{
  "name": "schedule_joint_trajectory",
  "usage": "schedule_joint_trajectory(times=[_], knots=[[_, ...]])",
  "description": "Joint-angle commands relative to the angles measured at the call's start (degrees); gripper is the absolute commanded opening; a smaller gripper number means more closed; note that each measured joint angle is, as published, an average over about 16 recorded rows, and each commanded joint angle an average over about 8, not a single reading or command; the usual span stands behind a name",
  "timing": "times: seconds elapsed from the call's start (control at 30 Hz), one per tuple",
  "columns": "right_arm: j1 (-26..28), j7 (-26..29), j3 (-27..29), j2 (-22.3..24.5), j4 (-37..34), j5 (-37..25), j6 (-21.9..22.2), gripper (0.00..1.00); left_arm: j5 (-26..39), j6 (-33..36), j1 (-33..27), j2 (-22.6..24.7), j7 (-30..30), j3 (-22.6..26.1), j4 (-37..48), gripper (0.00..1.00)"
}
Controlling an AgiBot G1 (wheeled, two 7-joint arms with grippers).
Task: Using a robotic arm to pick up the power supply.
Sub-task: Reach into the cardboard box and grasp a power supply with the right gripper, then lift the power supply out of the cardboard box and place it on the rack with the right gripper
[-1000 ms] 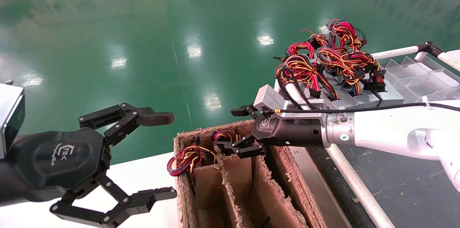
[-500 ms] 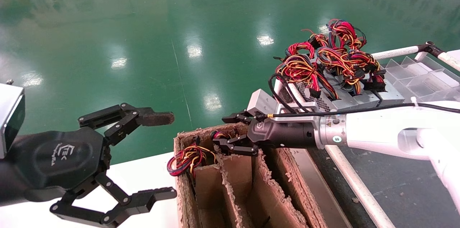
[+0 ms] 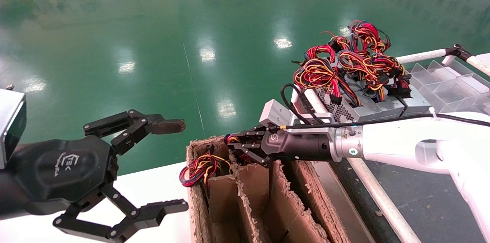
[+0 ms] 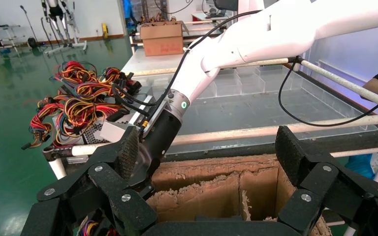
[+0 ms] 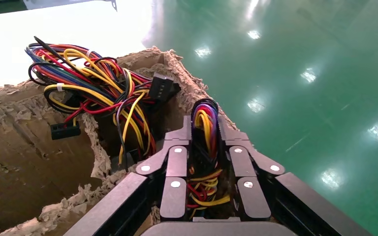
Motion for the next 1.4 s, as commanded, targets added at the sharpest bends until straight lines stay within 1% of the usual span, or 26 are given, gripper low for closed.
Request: schedule_joint_trajectory(times=[0.03,0.17,0.43,0.7,0.93,1.07,1.17,1.4], knots=[[-0.1,-0.1,0.1,0.0,-0.1,0.1,0.2,0.0,0.0,0.0,0.0,0.0,0.0,0.0,0.0,1.0],[-0.1,-0.5,0.5,0.4,0.0,0.7,-1.4,0.0,0.0,0.0,0.0,0.0,0.0,0.0,0.0,1.0],[0.3,-1.8,2.0,2.4,0.4,3.0,-7.3,0.0,0.0,0.0,0.0,0.0,0.0,0.0,0.0,1.0],[2.5,-2.8,4.0,6.2,0.9,5.8,-11.4,0.0,0.0,0.0,0.0,0.0,0.0,0.0,0.0,1.0],[5.0,-2.1,5.4,10.1,2.7,8.0,-13.8,0.0,0.0,0.0,0.0,0.0,0.0,0.0,0.0,1.0],[5.6,-0.9,6.2,12.6,5.4,9.4,-14.4,0.0,0.0,0.0,0.0,0.0,0.0,0.0,0.0,1.0],[5.6,0.5,6.5,14.8,8.7,10.5,-14.6,0.0,0.0,0.0,0.0,0.0,0.0,0.0,0.0,1.0],[3.8,6.3,6.9,21.3,20.6,13.3,-14.0,0.0,0.0,0.0,0.0,0.0,0.0,0.0,0.0,1.0]])
